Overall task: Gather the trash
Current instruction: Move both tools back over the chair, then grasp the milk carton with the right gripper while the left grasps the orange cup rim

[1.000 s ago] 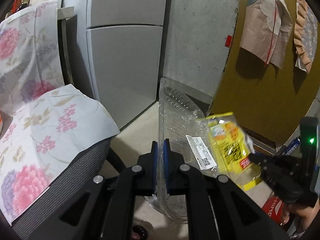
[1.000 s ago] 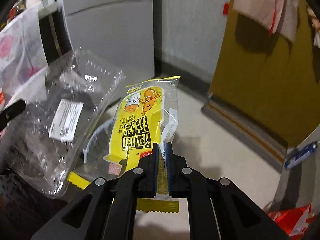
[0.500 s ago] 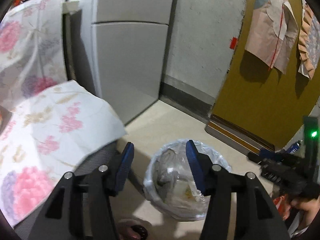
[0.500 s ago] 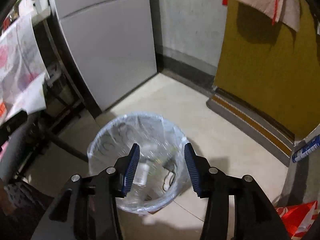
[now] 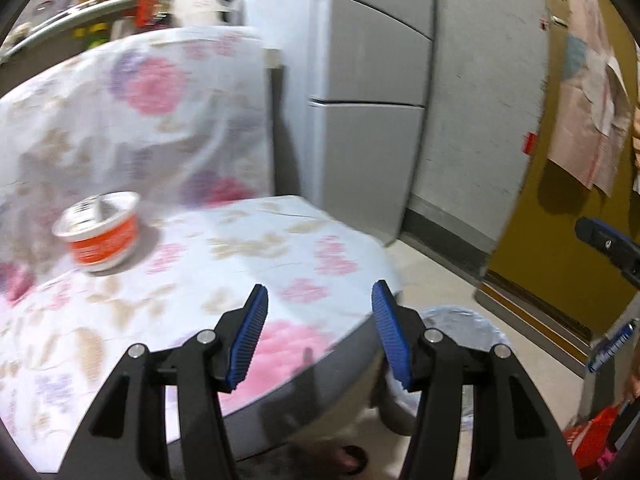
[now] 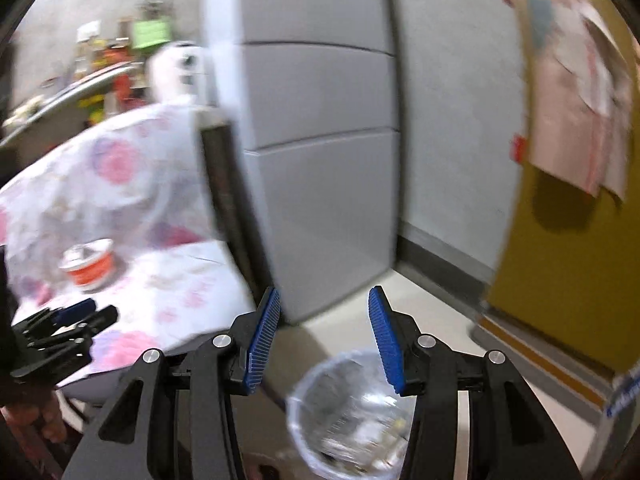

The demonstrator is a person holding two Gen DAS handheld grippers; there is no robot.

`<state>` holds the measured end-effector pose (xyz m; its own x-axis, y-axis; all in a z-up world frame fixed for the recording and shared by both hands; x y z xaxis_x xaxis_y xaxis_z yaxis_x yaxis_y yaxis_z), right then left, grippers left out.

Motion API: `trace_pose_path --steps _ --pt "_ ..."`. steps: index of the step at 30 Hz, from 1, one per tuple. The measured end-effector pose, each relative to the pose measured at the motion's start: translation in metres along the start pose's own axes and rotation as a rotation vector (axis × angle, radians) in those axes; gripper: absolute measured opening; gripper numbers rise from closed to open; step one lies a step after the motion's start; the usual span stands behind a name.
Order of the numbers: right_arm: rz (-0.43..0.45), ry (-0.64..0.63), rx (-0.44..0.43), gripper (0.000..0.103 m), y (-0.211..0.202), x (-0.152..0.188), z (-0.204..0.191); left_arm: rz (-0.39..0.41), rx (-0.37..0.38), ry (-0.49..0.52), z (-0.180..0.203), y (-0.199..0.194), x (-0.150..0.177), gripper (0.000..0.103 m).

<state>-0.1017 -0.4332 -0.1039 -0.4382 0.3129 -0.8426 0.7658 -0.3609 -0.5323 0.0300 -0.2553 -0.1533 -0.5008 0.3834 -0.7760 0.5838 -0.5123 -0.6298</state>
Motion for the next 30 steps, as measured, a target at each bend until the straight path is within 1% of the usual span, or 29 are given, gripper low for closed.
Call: trace_pose_path --steps 3,5,7,9,13,14,16,19,23,24,25,30 --pt "-0.008 -0.071 -0.085 0.048 0.009 -0.005 -0.040 0.012 -0.057 -0.058 -0.036 -0.018 0.009 0.058" --pt "-0.021 -0.108 -0.145 0.048 0.019 -0.008 -0.067 0.013 -0.110 -0.106 -0.066 -0.030 0.016 0.059" --pt "-0.032 -0.152 -0.203 0.053 0.025 -0.013 -0.097 0.011 -0.160 -0.162 -0.098 -0.041 0.023 0.064" --pt "-0.038 -0.205 -0.246 0.055 0.029 -0.019 -0.130 0.009 -0.210 -0.211 -0.128 -0.049 0.027 0.065" --pt "-0.060 -0.313 -0.355 0.057 0.051 -0.033 -0.198 0.021 -0.315 -0.308 -0.185 -0.068 0.031 0.065" --pt "-0.066 -0.325 -0.367 0.058 0.054 -0.035 -0.208 0.023 -0.333 -0.328 -0.195 -0.072 0.032 0.065" --pt "-0.076 -0.361 -0.410 0.060 0.067 -0.041 -0.241 0.033 -0.369 -0.365 -0.218 -0.080 0.031 0.065" --pt "-0.091 -0.397 -0.436 0.064 0.088 -0.047 -0.285 0.043 -0.418 -0.391 -0.244 -0.091 0.030 0.065" --pt "-0.128 -0.420 -0.447 0.071 0.117 -0.051 -0.335 0.039 -0.453 -0.416 -0.272 -0.095 0.029 0.066" --pt "-0.135 -0.423 -0.442 0.076 0.124 -0.051 -0.347 0.034 -0.458 -0.420 -0.278 -0.093 0.029 0.069" --pt "-0.143 -0.424 -0.436 0.078 0.134 -0.052 -0.362 0.025 -0.464 -0.423 -0.287 -0.091 0.029 0.072" --pt "-0.208 -0.407 -0.396 0.081 0.175 -0.058 -0.406 -0.001 -0.465 -0.435 -0.317 -0.081 0.033 0.074"
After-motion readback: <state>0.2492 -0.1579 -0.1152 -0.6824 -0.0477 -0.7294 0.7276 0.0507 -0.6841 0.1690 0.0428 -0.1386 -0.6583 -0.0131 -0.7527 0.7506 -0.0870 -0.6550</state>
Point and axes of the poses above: each gripper's, at about its wrist camera, not at the fingertips, and y roughly the way its jaws point, z to its right, x to its underside, the point moved 2 cm from there along y, roughly the way its jaws point, and after that the axes turned 4 degrees about -z, right-handed, at the moved point
